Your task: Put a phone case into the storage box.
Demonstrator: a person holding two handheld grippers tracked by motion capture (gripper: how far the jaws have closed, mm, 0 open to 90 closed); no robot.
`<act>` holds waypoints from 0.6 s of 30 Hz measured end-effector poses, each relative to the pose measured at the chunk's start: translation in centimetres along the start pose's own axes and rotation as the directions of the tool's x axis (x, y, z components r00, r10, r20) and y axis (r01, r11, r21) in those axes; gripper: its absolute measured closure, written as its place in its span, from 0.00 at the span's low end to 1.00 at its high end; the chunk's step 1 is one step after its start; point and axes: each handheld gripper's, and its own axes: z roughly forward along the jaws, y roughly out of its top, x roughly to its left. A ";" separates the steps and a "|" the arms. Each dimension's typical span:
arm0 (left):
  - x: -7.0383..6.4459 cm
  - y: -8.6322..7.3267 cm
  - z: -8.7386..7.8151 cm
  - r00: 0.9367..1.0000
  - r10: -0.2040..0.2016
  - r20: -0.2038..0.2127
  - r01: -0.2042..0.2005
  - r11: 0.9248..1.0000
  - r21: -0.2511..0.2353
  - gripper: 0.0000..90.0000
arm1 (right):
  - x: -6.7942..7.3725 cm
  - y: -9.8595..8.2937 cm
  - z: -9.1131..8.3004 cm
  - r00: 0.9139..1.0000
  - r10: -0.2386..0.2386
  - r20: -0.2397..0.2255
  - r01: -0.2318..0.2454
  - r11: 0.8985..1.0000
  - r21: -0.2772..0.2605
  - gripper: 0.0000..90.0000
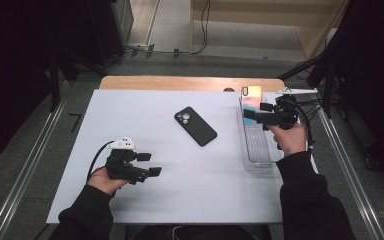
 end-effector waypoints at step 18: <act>0.4 0.2 -0.4 1.000 -0.007 0.001 0.007 1.000 -0.001 0.29 | 2.6 -2.9 -0.2 0.987 -0.088 -0.133 0.095 0.995 0.044 0.07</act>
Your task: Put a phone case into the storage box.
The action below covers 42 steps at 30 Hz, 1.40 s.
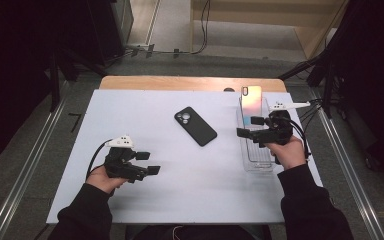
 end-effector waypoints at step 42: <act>0.3 0.0 -1.0 1.000 -0.028 0.013 0.028 0.999 -0.021 0.29 | 5.1 -2.0 4.3 0.998 -0.050 -0.023 0.052 0.994 0.096 0.07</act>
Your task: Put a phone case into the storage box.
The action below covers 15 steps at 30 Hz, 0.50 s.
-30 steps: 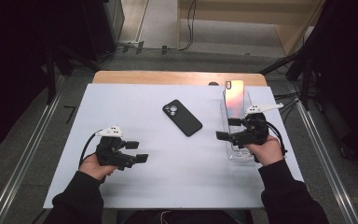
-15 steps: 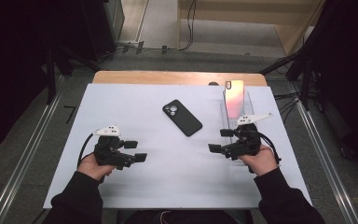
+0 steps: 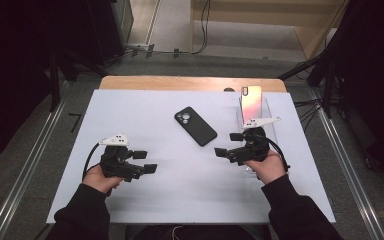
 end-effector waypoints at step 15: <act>-0.1 -0.2 -0.3 1.000 -0.006 0.001 0.006 1.000 -0.012 0.29 | -0.4 2.1 2.5 1.000 0.011 0.019 -0.011 1.000 0.005 0.07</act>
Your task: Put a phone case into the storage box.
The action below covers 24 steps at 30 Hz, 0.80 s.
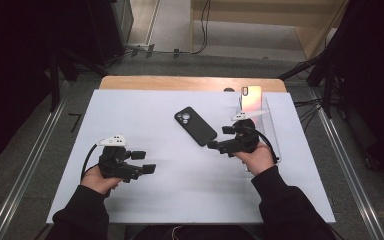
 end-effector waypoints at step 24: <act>0.0 -0.1 -0.2 1.000 0.001 0.000 -0.001 1.000 -0.010 0.29 | -0.9 5.2 5.3 0.998 -0.022 0.063 0.021 1.000 0.015 0.07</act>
